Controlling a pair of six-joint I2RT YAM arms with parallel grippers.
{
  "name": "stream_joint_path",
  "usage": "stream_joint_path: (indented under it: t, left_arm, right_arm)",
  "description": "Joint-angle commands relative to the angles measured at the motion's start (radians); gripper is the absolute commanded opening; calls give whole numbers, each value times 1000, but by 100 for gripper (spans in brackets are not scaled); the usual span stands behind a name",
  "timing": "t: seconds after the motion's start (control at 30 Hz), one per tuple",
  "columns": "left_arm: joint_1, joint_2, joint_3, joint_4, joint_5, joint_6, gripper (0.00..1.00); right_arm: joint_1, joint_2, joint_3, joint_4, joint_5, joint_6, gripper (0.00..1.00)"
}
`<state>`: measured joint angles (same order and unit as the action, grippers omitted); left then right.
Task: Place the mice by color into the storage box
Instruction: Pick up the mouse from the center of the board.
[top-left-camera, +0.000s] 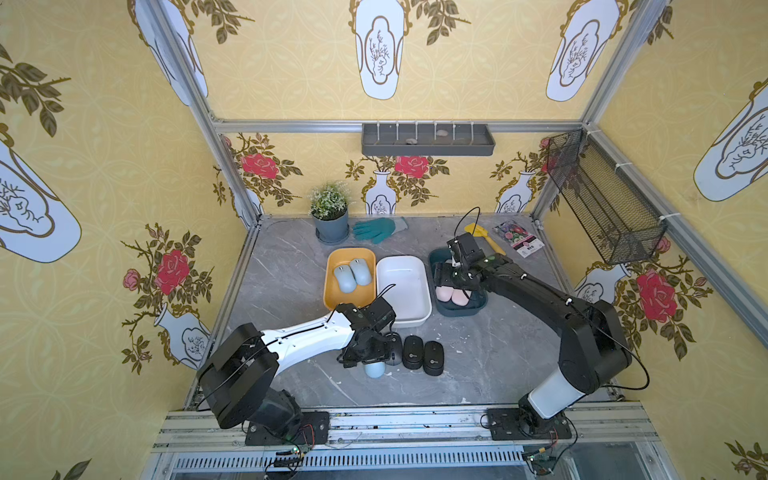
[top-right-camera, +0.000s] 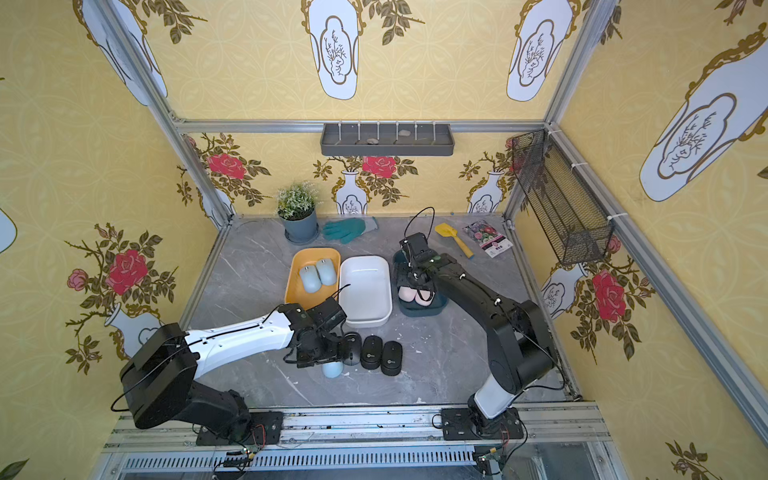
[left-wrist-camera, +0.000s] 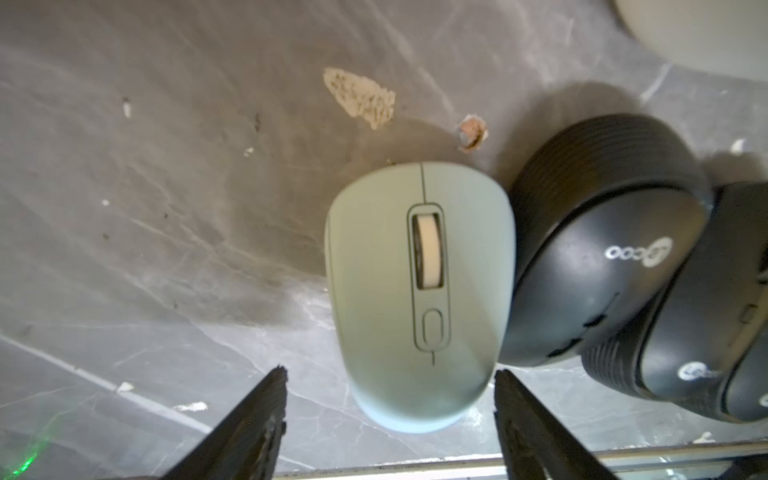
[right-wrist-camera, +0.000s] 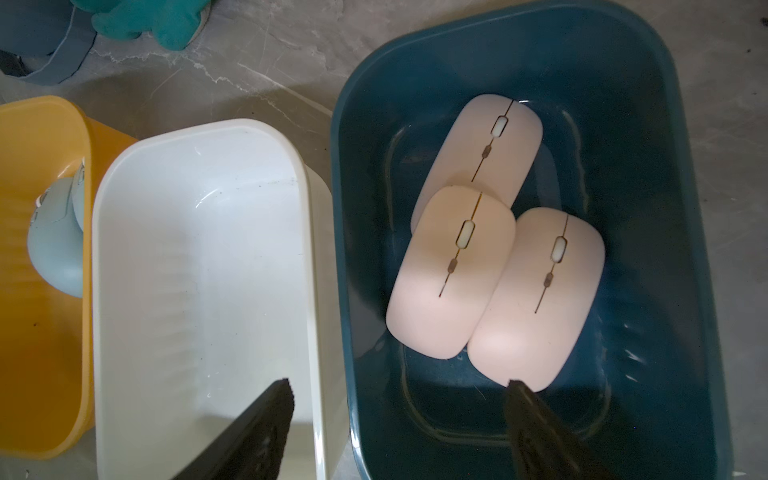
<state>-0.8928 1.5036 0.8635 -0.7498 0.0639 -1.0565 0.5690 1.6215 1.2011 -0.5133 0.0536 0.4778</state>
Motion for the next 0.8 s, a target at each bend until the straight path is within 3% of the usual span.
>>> stream_joint_path:
  t: [0.0, 0.77]
  left_arm:
    - [0, 15, -9, 2, -1, -14, 79]
    - [31, 114, 29, -6, -66, 39, 80]
  right_arm:
    - [0, 8, 6, 33, -5, -5, 82]
    - [-3, 34, 8, 27, 0, -18, 82]
